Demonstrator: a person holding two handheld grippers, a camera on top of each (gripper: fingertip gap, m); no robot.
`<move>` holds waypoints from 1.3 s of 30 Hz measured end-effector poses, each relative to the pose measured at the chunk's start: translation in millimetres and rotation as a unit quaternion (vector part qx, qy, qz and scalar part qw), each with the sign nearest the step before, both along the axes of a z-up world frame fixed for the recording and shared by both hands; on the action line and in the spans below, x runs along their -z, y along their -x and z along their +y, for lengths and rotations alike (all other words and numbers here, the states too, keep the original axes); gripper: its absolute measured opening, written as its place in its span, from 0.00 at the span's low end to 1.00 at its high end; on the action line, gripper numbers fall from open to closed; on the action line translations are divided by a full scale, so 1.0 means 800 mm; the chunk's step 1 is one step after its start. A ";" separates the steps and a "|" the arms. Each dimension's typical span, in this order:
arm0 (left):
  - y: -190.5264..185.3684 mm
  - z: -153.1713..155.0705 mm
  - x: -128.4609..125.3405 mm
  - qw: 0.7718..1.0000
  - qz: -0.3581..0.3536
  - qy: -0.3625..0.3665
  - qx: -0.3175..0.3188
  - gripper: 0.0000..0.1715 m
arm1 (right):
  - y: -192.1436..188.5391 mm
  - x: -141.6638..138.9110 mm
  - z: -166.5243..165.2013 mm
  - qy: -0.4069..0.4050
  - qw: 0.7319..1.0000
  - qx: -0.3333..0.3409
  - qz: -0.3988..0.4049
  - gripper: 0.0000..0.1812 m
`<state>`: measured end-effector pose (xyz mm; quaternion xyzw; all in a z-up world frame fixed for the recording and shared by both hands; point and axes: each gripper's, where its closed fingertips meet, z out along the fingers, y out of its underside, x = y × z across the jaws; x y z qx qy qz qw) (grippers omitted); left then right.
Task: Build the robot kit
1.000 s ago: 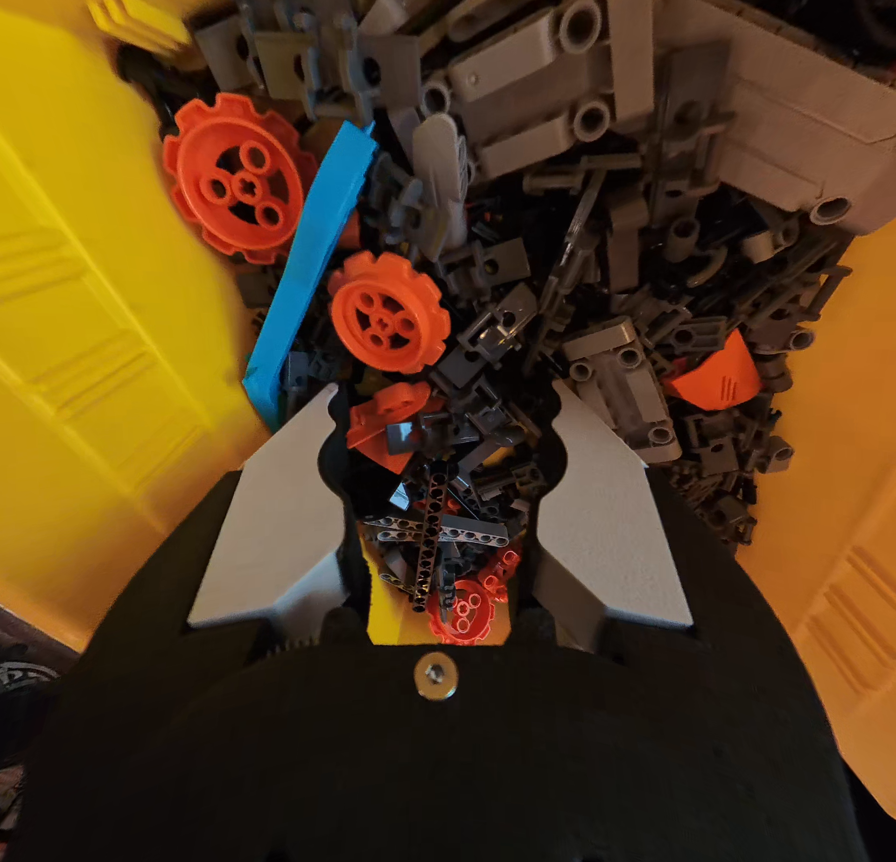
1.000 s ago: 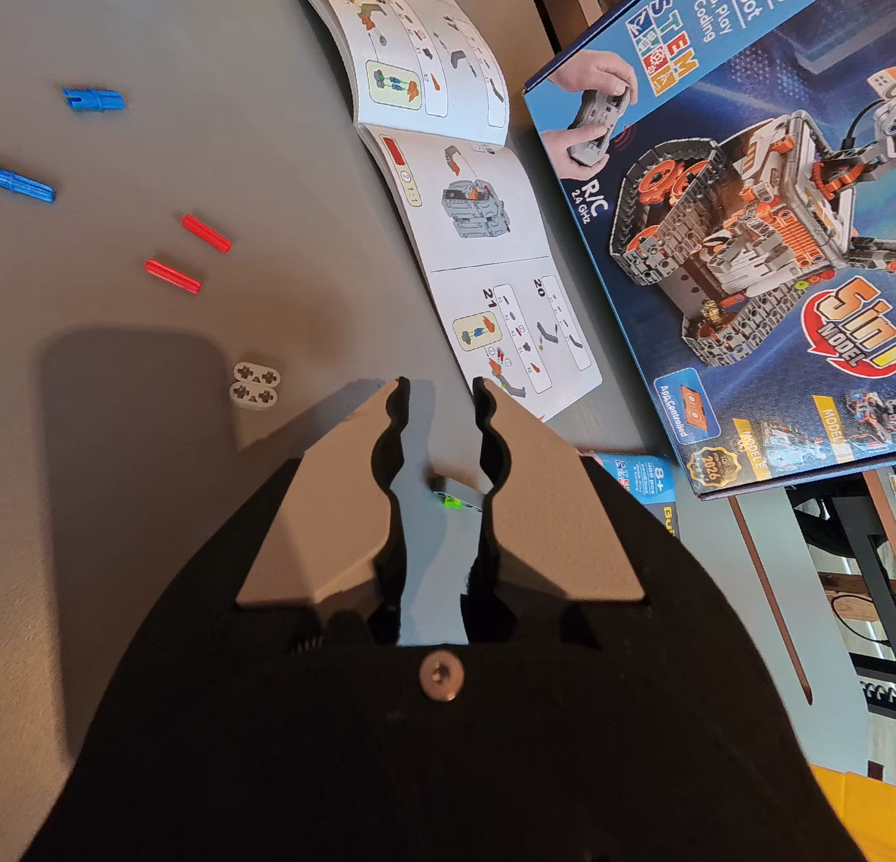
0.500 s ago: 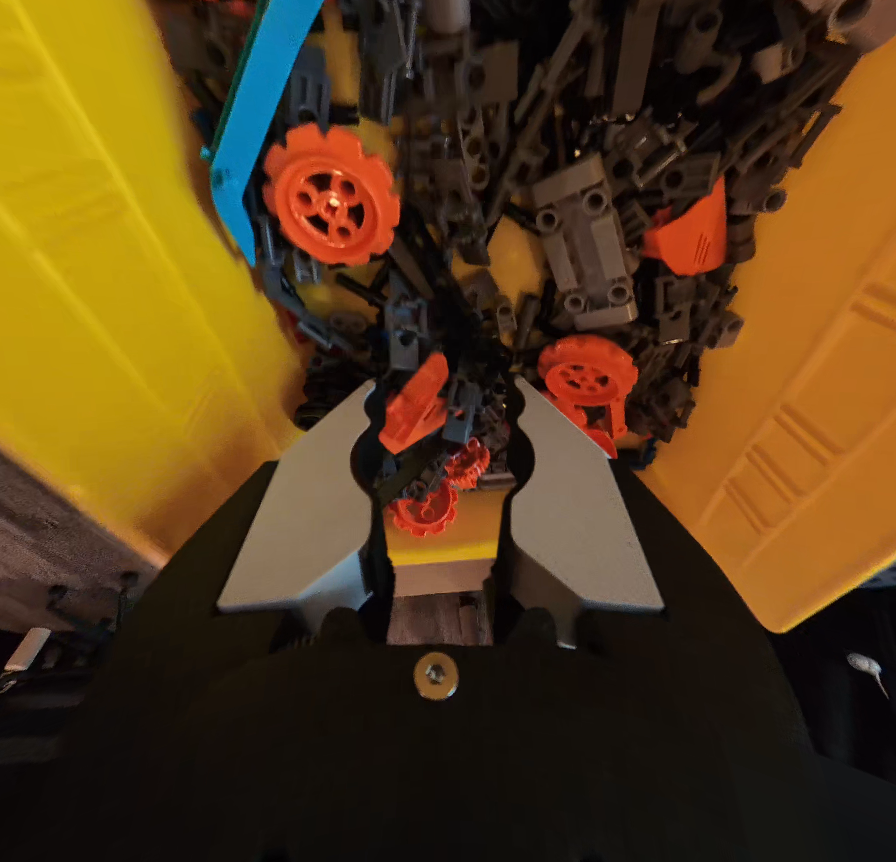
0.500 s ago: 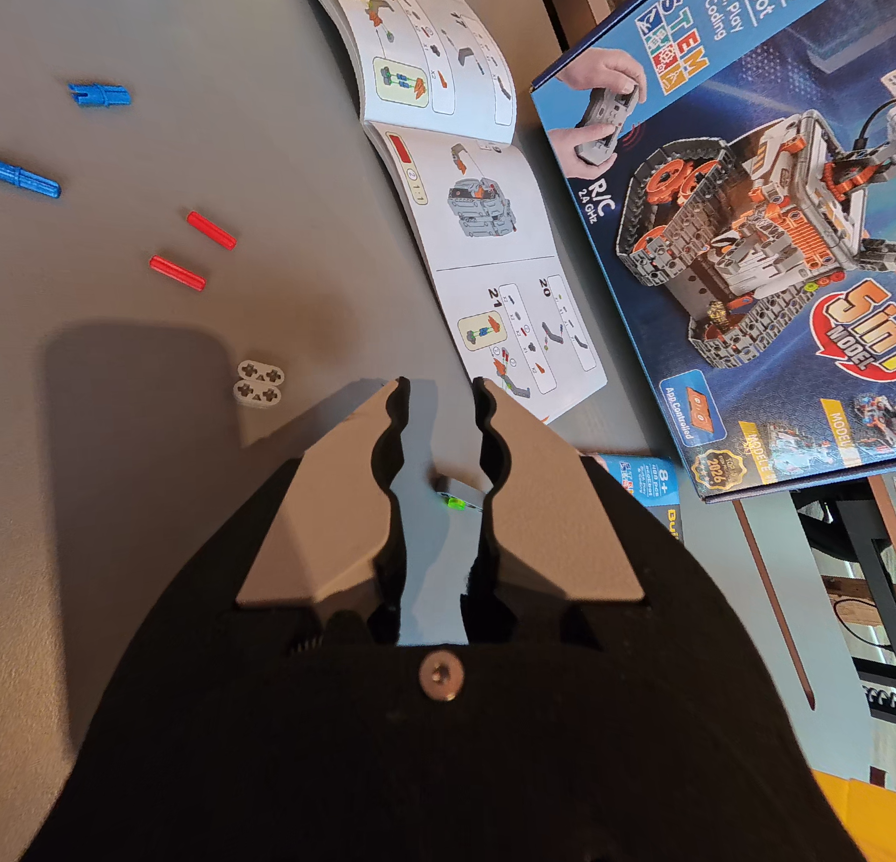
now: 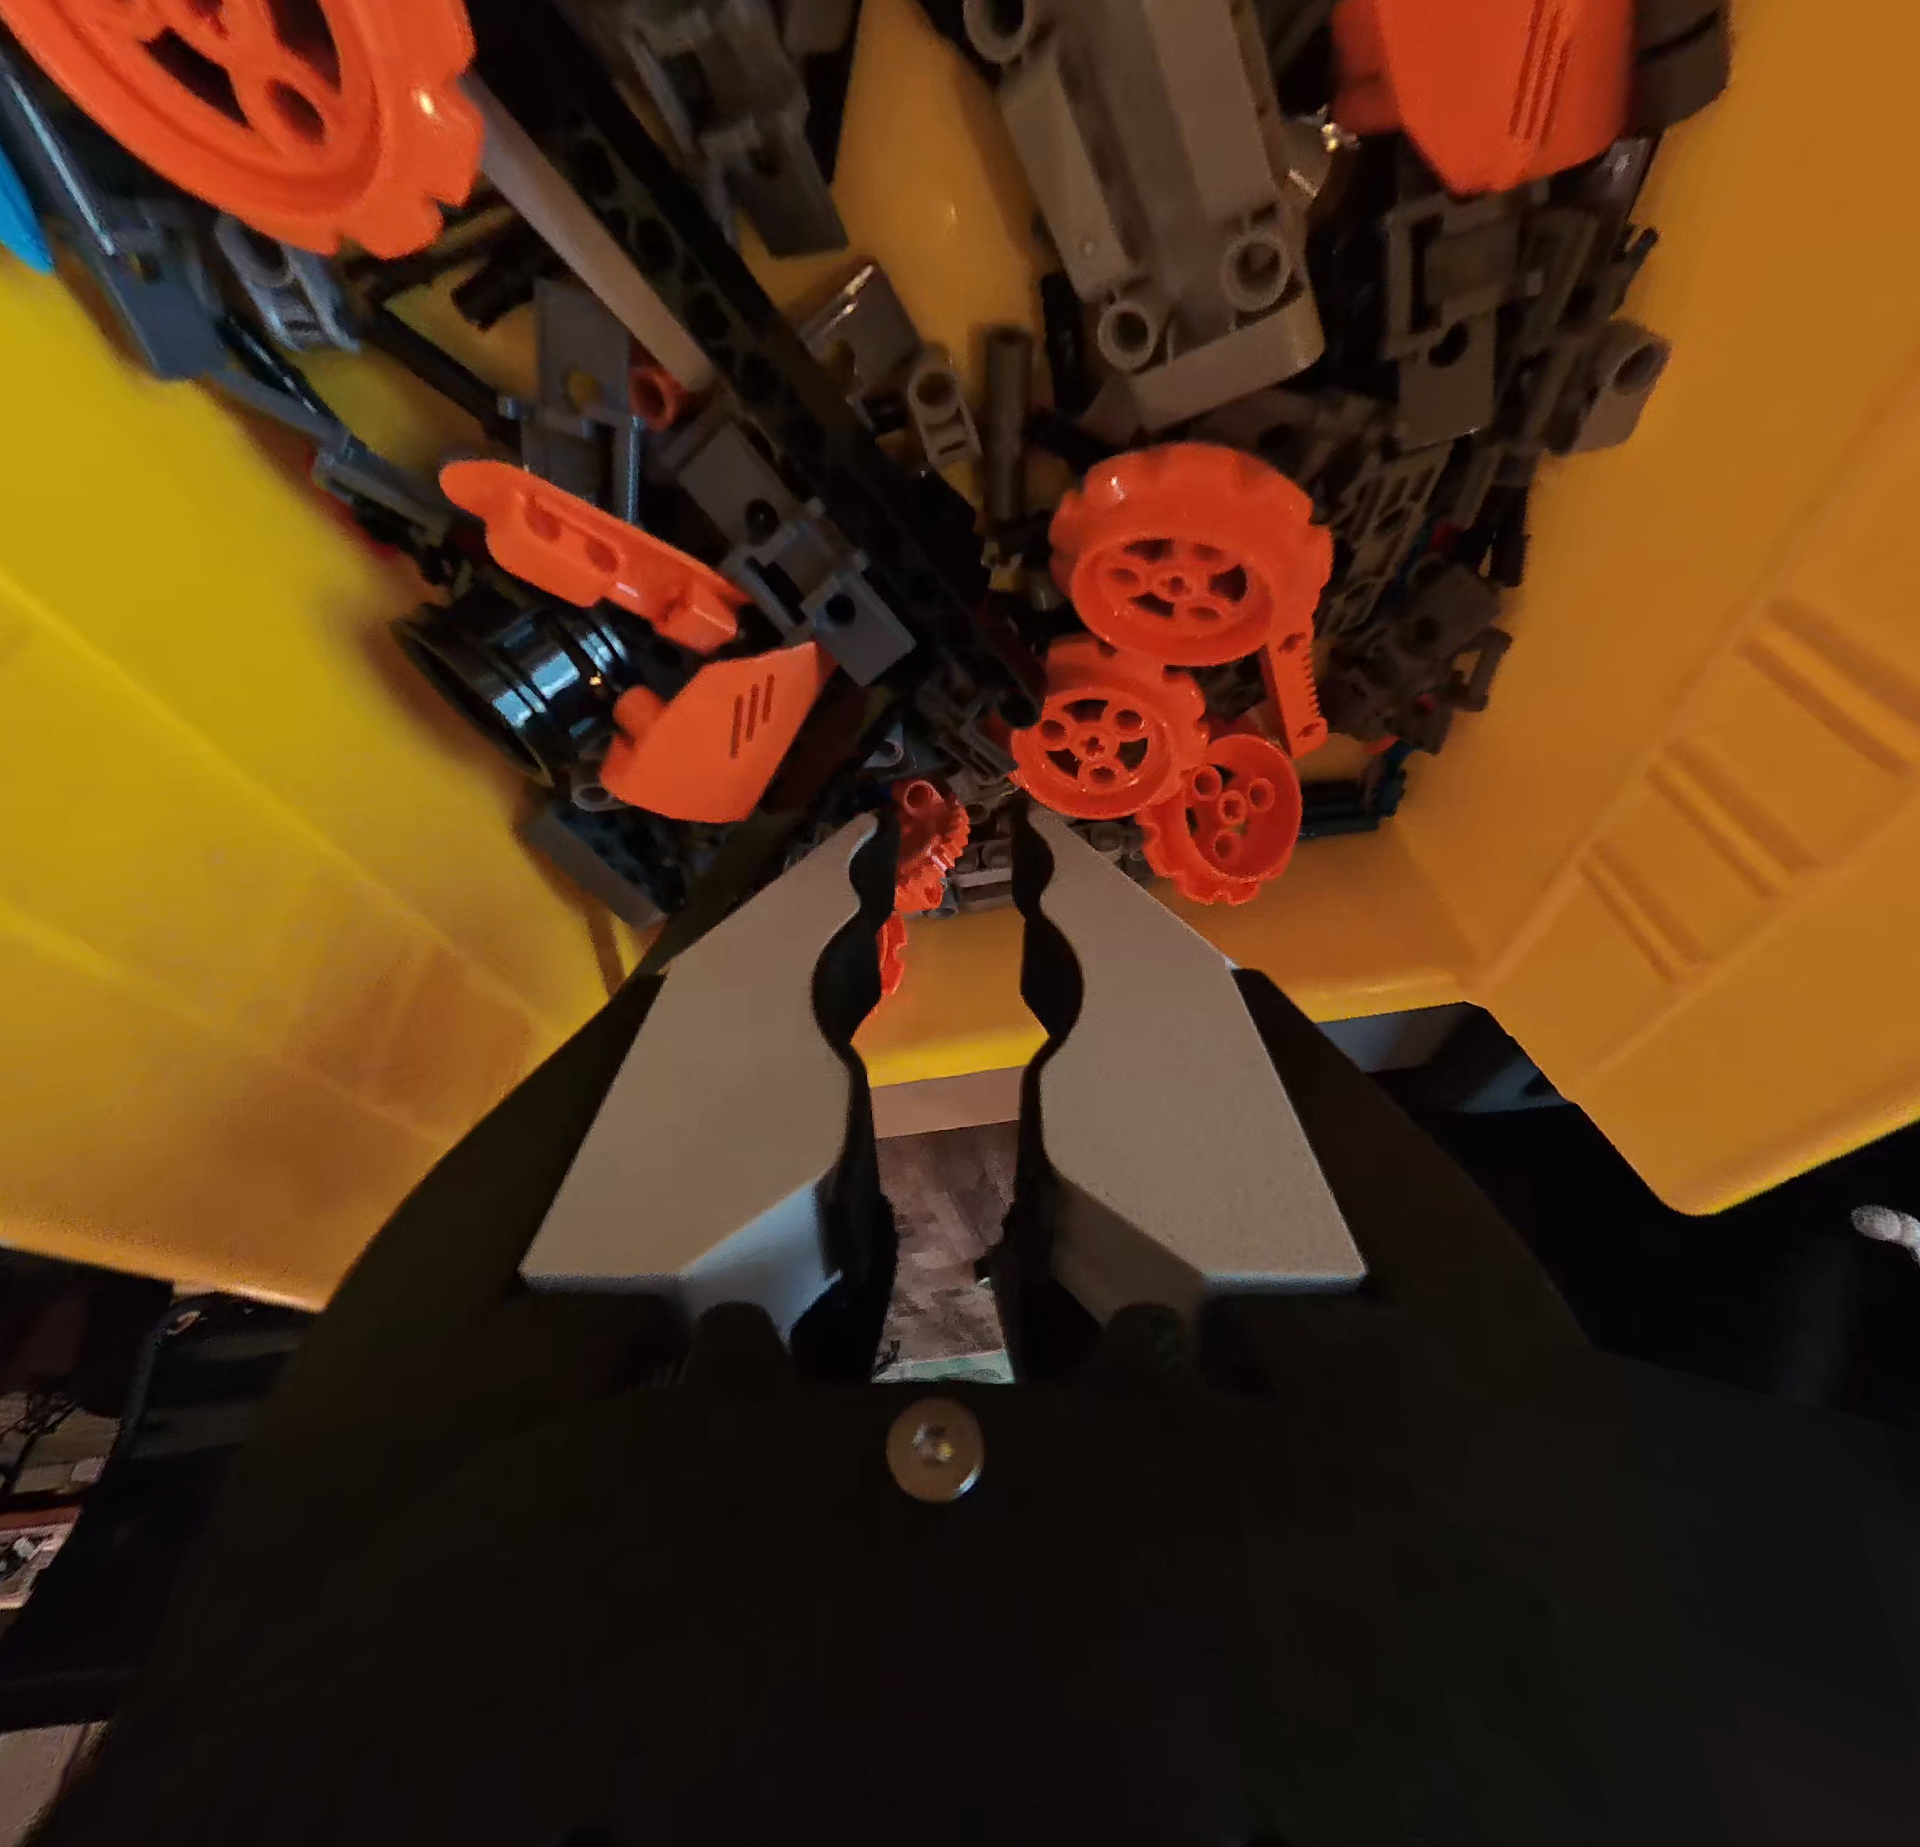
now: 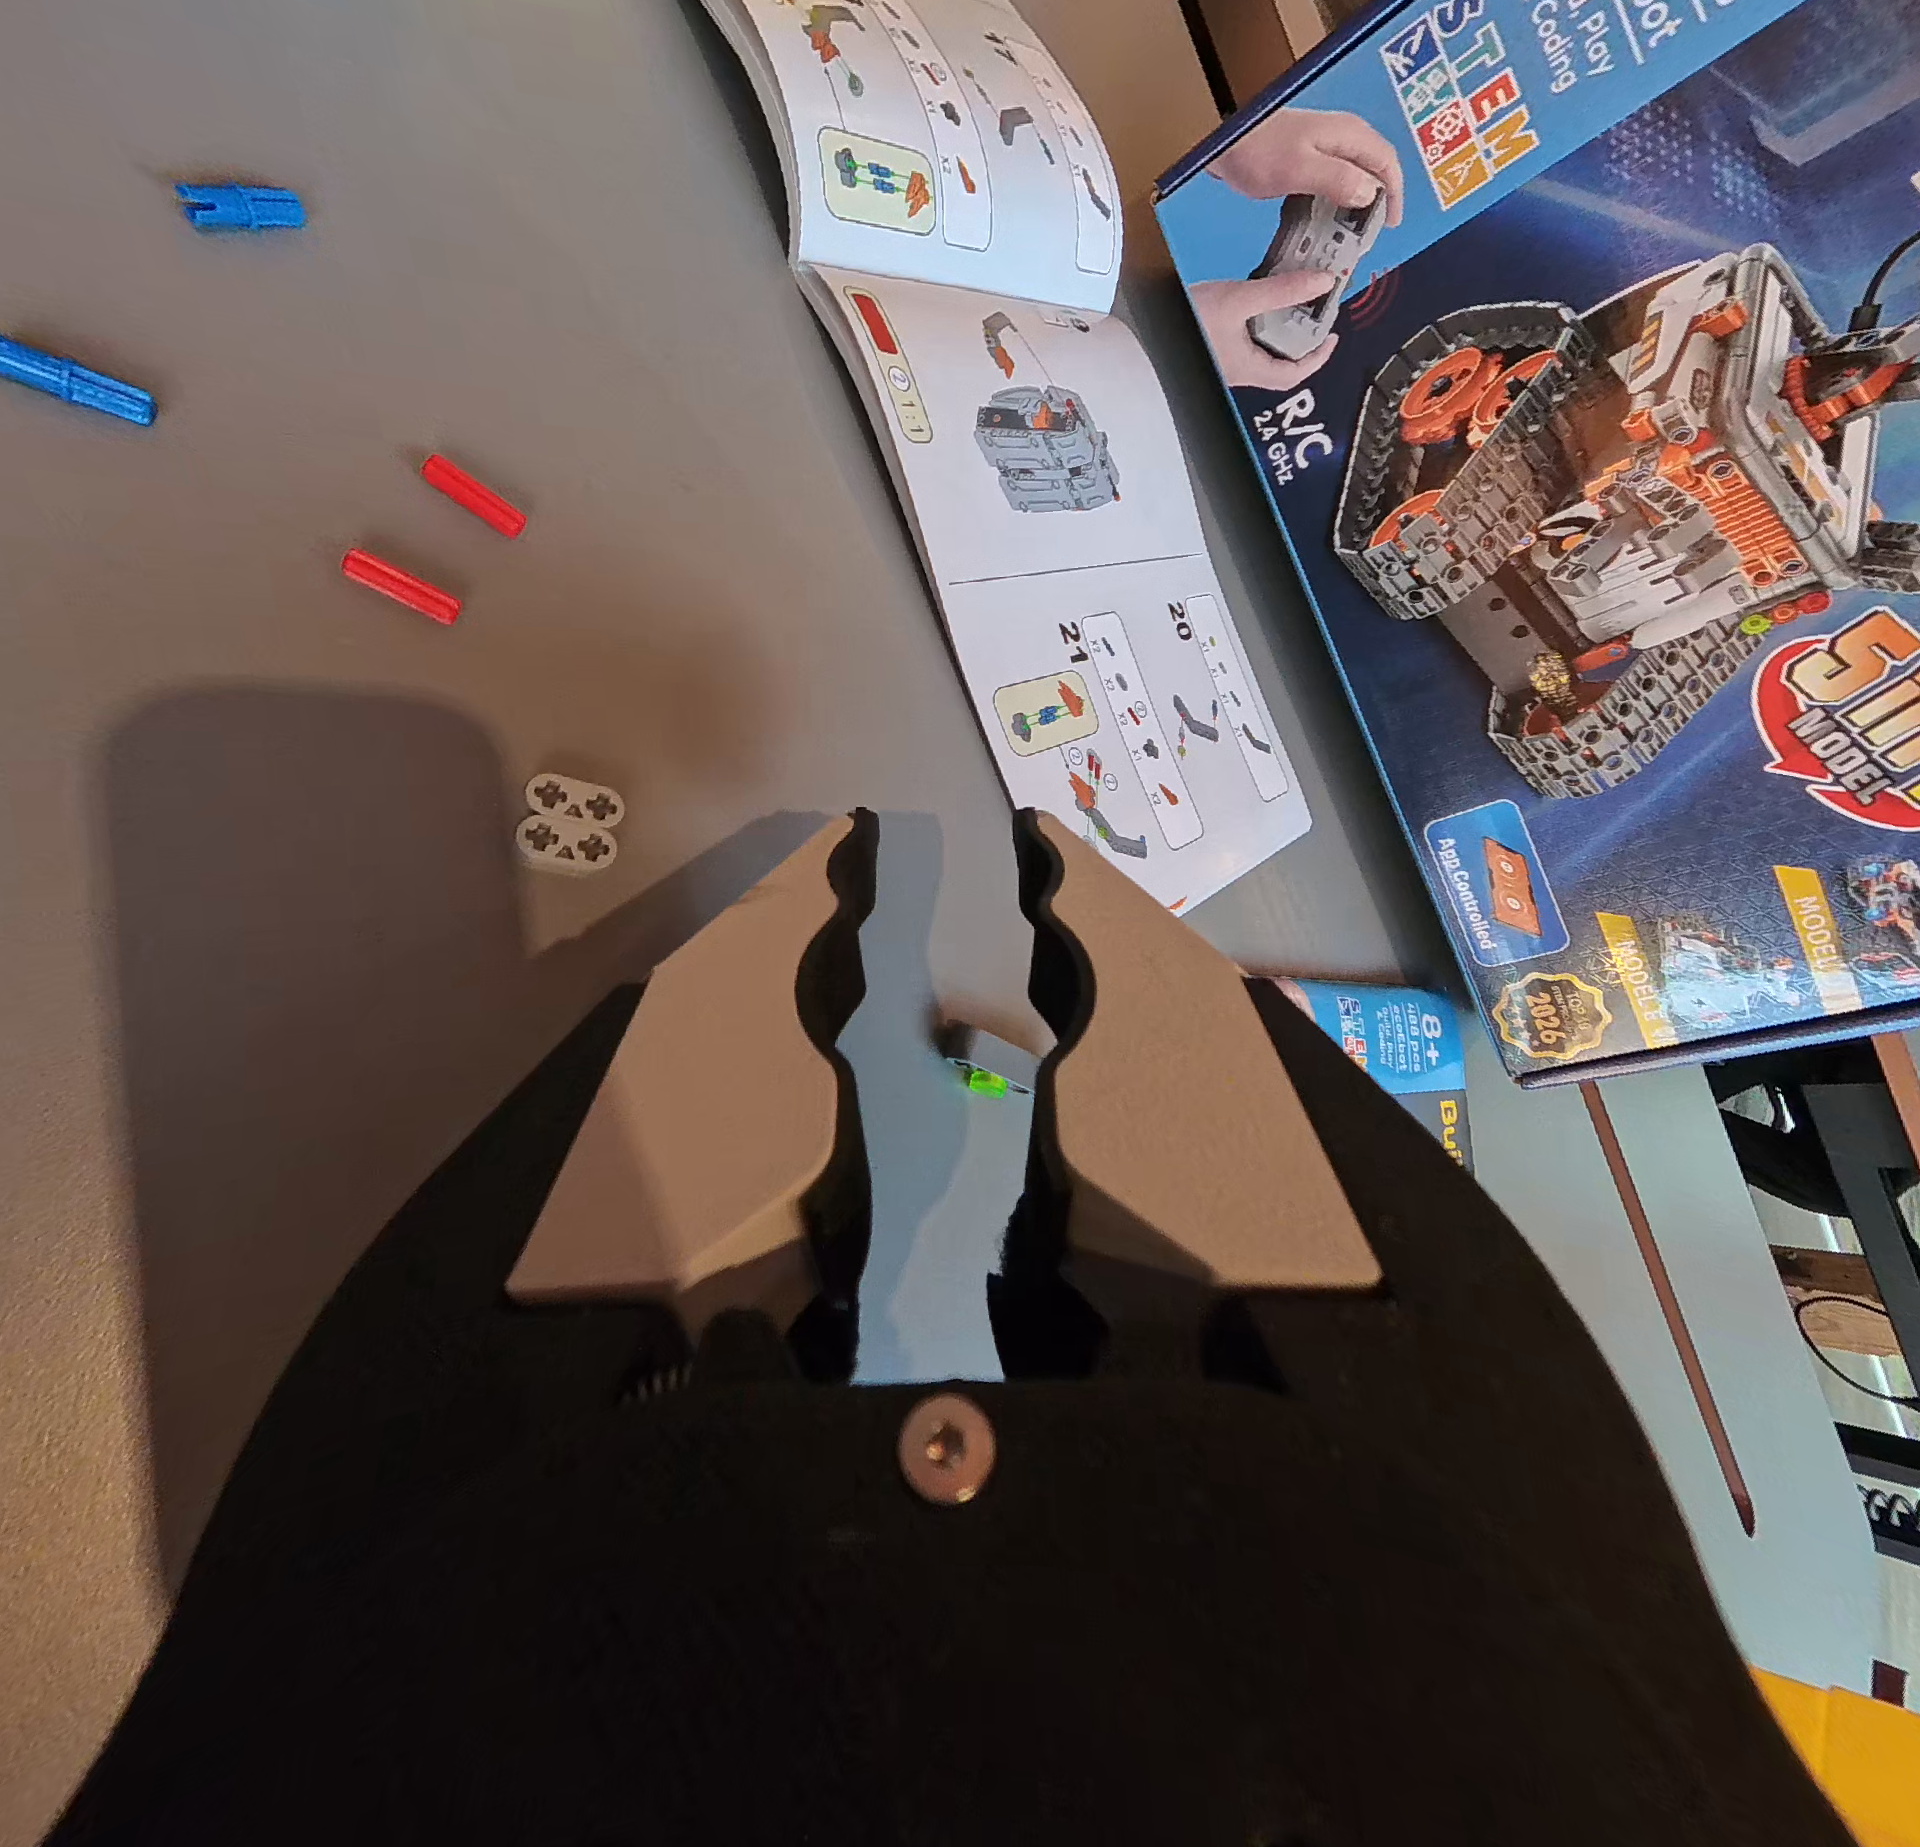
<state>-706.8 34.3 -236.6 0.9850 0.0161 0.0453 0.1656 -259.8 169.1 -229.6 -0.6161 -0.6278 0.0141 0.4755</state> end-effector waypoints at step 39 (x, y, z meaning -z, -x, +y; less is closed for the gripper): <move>-0.246 0.021 -0.180 0.868 -0.118 -0.367 0.314 0.07 | -0.006 -0.014 0.002 -0.013 1.000 0.008 0.010 0.15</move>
